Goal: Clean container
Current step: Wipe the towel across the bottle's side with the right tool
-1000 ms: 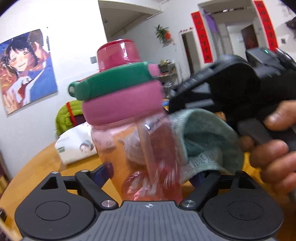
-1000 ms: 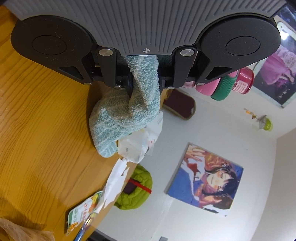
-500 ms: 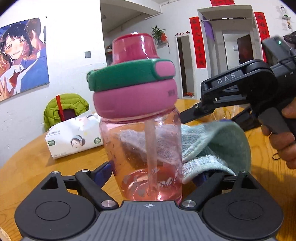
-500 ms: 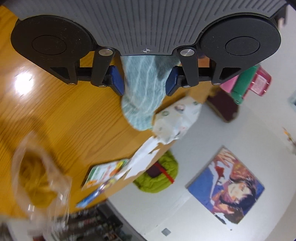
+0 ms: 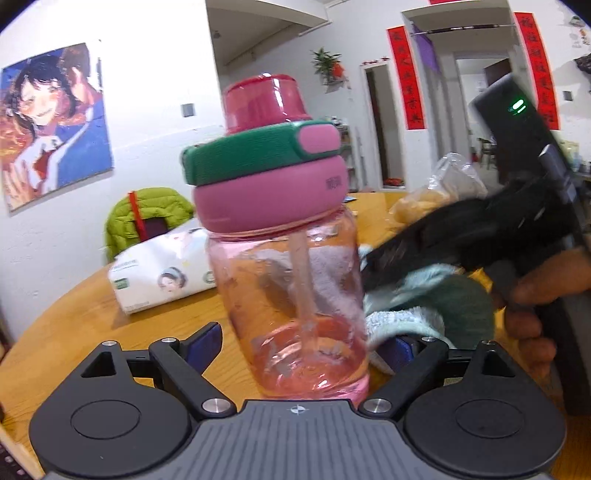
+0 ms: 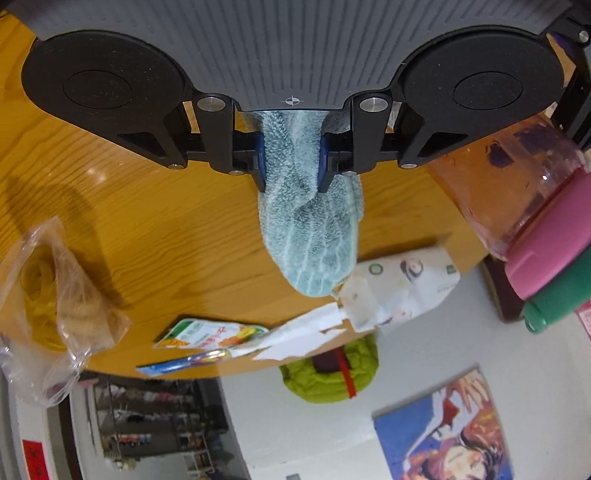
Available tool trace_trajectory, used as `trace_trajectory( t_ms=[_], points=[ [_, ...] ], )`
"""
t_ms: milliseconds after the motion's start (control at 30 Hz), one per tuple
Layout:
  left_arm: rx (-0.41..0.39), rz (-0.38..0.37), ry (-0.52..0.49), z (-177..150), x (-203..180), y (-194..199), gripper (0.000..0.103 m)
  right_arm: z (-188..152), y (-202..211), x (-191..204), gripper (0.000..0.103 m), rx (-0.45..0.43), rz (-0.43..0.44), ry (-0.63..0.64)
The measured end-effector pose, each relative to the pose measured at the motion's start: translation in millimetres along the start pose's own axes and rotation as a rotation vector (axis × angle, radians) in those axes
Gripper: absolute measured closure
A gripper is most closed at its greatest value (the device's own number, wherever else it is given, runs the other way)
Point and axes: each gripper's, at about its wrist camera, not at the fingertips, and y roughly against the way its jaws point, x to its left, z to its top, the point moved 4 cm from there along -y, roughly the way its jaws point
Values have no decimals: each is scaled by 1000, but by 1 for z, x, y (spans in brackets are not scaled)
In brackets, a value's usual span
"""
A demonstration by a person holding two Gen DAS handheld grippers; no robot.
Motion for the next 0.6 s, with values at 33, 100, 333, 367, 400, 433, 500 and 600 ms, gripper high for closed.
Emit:
trace_trajectory(
  t_ms=[33, 100, 333, 367, 400, 433, 500, 600],
  points=[
    [-9, 9, 5, 0, 0, 2, 12, 4, 7, -4, 77, -38, 36, -46],
    [-31, 24, -2, 2, -2, 7, 13, 13, 23, -18, 77, -122, 199, -203],
    [-20, -30, -21, -1, 0, -6, 28, 14, 24, -43, 77, -125, 833, -703],
    [-21, -42, -13, -1, 2, -7, 28, 11, 19, -41, 77, -96, 838, -715],
    [-21, -48, -9, -1, 3, -8, 28, 9, 14, -39, 77, -68, 844, -727],
    [-21, -52, -9, -1, 3, -9, 28, 6, 10, -35, 77, -38, 795, -702],
    [-19, -58, -7, -1, 4, -11, 28, 0, 2, -27, 76, 23, 657, -622],
    [-16, -64, -8, -1, 4, -12, 28, -14, -18, -20, 76, 161, 398, -491]
  ],
)
